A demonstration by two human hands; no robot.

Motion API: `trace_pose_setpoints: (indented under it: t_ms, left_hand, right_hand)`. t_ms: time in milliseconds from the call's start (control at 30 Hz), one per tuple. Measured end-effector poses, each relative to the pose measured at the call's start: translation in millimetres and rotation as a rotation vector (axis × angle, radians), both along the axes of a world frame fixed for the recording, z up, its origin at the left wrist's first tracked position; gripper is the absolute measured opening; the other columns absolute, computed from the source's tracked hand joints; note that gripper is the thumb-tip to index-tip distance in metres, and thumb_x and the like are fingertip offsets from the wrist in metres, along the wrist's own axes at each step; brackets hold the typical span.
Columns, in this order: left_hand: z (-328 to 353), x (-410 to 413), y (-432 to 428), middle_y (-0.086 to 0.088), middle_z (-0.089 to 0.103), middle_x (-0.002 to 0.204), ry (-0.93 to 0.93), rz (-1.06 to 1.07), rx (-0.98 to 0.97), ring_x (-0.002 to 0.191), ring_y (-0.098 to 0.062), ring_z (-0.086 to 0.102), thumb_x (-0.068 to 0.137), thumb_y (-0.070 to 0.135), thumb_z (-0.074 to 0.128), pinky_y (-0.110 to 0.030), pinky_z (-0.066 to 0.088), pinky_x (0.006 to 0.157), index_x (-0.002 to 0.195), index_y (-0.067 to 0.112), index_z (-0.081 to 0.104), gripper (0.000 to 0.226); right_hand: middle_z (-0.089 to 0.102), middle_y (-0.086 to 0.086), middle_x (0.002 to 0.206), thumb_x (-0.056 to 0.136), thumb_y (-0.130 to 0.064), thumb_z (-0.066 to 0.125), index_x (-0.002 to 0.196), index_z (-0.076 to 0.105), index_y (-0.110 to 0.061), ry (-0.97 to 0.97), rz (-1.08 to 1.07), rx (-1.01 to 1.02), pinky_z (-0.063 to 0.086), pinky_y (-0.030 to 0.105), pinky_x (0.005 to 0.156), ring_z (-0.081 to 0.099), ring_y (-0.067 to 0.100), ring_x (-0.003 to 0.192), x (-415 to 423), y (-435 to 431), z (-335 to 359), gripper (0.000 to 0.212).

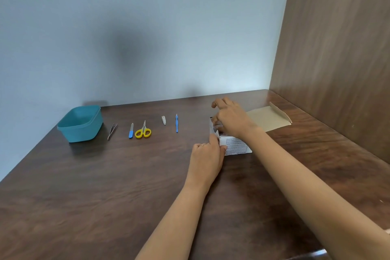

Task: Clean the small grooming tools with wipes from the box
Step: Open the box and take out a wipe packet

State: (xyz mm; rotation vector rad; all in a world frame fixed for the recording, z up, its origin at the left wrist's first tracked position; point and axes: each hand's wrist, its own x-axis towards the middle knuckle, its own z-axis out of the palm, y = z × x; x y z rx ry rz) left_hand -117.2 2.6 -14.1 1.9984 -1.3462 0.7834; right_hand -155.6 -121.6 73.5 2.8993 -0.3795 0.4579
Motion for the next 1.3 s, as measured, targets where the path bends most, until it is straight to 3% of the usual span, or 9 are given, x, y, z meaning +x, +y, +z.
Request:
trace_pose_setpoints:
  t_ms: [400, 567, 667, 767, 833, 933, 1033, 1133, 1300]
  left_hand:
    - [0.3, 1.8, -1.8, 0.005, 0.051, 0.040, -0.027, 0.054, 0.010, 0.035, -0.013, 0.051, 0.081, 0.032, 0.054, -0.021, 0.039, 0.048, 0.077, 0.015, 0.051, 0.018]
    - [3.3, 1.0, -6.9, 0.006, 0.047, 0.038, -0.099, 0.098, 0.060, 0.033, -0.014, 0.048, 0.083, 0.033, 0.043, -0.021, 0.034, 0.046, 0.073, 0.014, 0.053, 0.024]
    - [5.6, 1.0, -12.2, 0.004, 0.049, 0.040, -0.075, 0.076, 0.082, 0.036, -0.016, 0.051, 0.081, 0.032, 0.048, -0.023, 0.035, 0.046, 0.073, 0.014, 0.053, 0.020]
    - [7.2, -1.2, -7.3, 0.001, 0.063, 0.057, 0.185, 0.003, 0.053, 0.055, -0.022, 0.061, 0.087, 0.042, 0.048, -0.029, 0.042, 0.054, 0.082, 0.015, 0.054, 0.029]
    - [18.2, -2.0, -0.7, 0.004, 0.070, 0.081, 0.581, -0.059, -0.023, 0.076, -0.017, 0.065, 0.086, 0.054, 0.052, -0.032, 0.049, 0.070, 0.094, 0.018, 0.059, 0.037]
    - [30.4, 4.9, 5.6, 0.008, 0.070, 0.098, 0.975, -0.203, -0.265, 0.087, -0.008, 0.065, 0.082, 0.052, 0.060, -0.032, 0.052, 0.085, 0.100, 0.024, 0.065, 0.034]
    - [32.5, 13.4, 5.5, 0.001, 0.071, 0.099, 1.284, -0.426, -0.525, 0.097, -0.017, 0.068, 0.084, 0.036, 0.068, -0.031, 0.056, 0.085, 0.101, 0.022, 0.066, 0.022]
    - [32.8, 17.5, 7.3, -0.007, 0.072, 0.092, 1.354, -0.537, -0.586, 0.089, -0.015, 0.068, 0.091, 0.016, 0.062, -0.026, 0.056, 0.079, 0.098, 0.012, 0.069, 0.011]
    - [29.3, 24.1, 7.4, 0.002, 0.075, 0.088, 1.326, -0.588, -0.609, 0.084, -0.008, 0.067, 0.093, 0.008, 0.059, -0.023, 0.056, 0.079, 0.098, 0.008, 0.071, 0.013]
  right_hand:
    - [0.054, -0.003, 0.099, 0.077, -0.013, 0.070, 0.075, 0.067, -0.022, -0.174, -0.040, 0.285, 0.032, 0.025, 0.081, 0.045, 0.019, 0.101, -13.1, -11.3, 3.1, 0.010]
    - [0.061, -0.010, 0.080, 0.082, -0.006, 0.063, 0.078, 0.060, -0.016, -0.458, -0.049, 0.575, 0.044, 0.030, 0.078, 0.057, 0.012, 0.087, -30.2, -19.9, -0.1, 0.011]
    - [0.063, -0.017, 0.072, 0.086, -0.008, 0.062, 0.082, 0.058, -0.016, -0.742, -0.074, 0.619, 0.045, 0.019, 0.073, 0.059, -0.001, 0.077, -34.4, -18.8, -4.5, 0.010]
    - [0.061, -0.015, 0.073, 0.087, -0.009, 0.065, 0.084, 0.056, -0.012, -1.041, -0.005, 0.688, 0.042, 0.010, 0.066, 0.059, -0.002, 0.071, -36.9, -0.5, -10.5, 0.009]
    - [0.060, -0.014, 0.076, 0.085, -0.009, 0.068, 0.090, 0.055, -0.011, -1.122, 0.051, 0.772, 0.043, 0.011, 0.065, 0.058, -0.002, 0.069, -35.4, 13.8, -12.1, 0.014]
    - [0.058, -0.011, 0.075, 0.083, -0.007, 0.071, 0.097, 0.055, -0.012, -1.109, 0.125, 0.857, 0.044, 0.012, 0.065, 0.057, 0.001, 0.066, -31.5, 30.1, -13.5, 0.022]
    - [0.058, -0.014, 0.074, 0.083, -0.008, 0.071, 0.096, 0.056, -0.022, -1.029, 0.165, 0.833, 0.046, 0.013, 0.064, 0.057, 0.002, 0.067, -28.0, 39.1, -20.4, 0.024]
    - [0.059, -0.020, 0.077, 0.082, -0.009, 0.072, 0.095, 0.058, -0.022, -0.958, 0.161, 0.766, 0.047, 0.010, 0.065, 0.059, -0.003, 0.070, -23.9, 40.3, -29.0, 0.023]
    - [0.060, -0.013, 0.084, 0.085, -0.013, 0.069, 0.105, 0.065, -0.008, -0.835, 0.168, 0.575, 0.043, 0.001, 0.071, 0.057, -0.010, 0.077, -21.0, 37.4, -39.1, 0.020]
